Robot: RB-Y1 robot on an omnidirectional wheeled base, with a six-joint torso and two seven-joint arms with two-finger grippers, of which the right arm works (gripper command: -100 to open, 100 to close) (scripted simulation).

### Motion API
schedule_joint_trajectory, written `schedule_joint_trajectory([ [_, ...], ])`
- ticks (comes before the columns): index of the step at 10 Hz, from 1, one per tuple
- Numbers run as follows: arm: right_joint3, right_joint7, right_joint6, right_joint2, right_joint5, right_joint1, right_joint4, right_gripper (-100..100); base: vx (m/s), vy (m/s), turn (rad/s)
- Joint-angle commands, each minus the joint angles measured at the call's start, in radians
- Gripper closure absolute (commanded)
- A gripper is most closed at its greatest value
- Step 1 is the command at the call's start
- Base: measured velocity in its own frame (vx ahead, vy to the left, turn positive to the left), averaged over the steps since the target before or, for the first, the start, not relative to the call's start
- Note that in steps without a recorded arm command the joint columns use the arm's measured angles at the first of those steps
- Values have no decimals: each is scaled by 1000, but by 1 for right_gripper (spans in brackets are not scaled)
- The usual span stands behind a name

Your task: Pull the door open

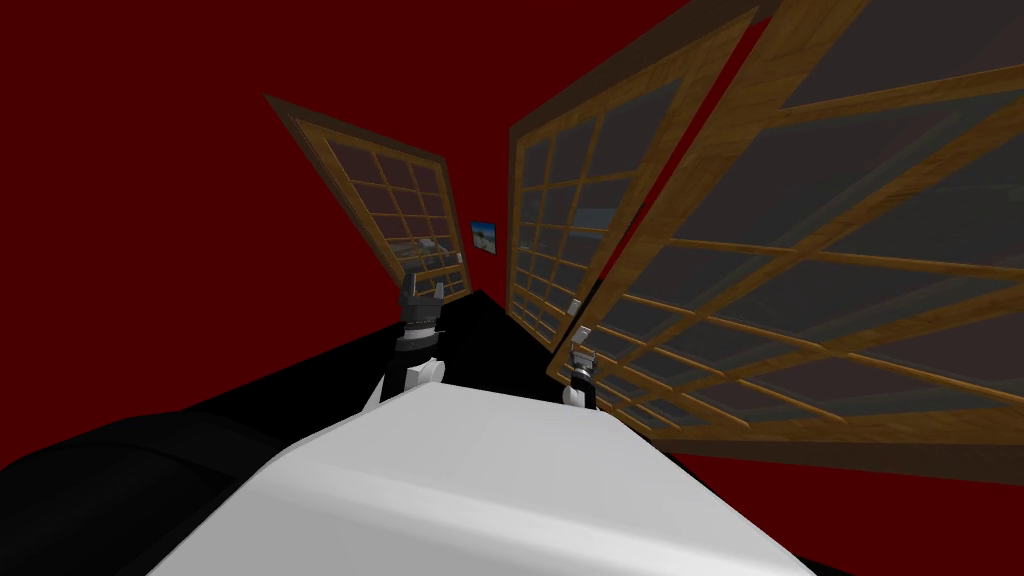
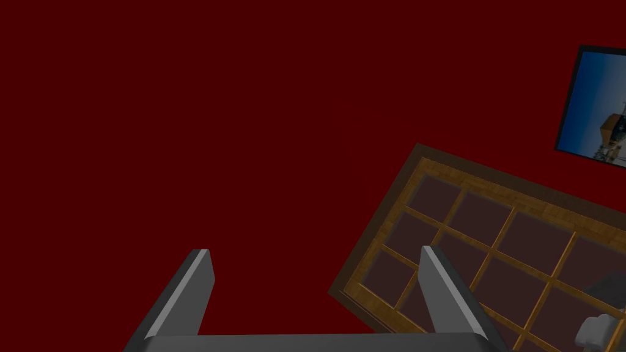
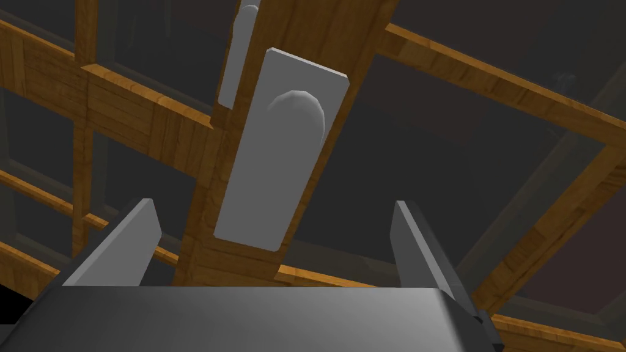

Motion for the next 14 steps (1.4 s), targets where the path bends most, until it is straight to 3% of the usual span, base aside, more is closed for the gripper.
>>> schedule_joint_trajectory([
  [1, 4, -31, 2, 2, -8, 1, -5, -100, -60, -10, 23],
  [7, 31, -202, 8, 10, -69, -11, -13, -100, -82, -15, 50],
  [10, 40, -256, 10, 12, -88, -15, -16, -100, -68, -2, 34],
  [11, 38, -242, 9, 12, -84, -13, -16, -100, -29, -3, 6],
  [12, 37, -277, 6, -15, -86, 1, -11, -100, 121, -1, 84],
  [14, 36, -297, 3, -33, -87, 10, -8, -100, 206, 3, 46],
])
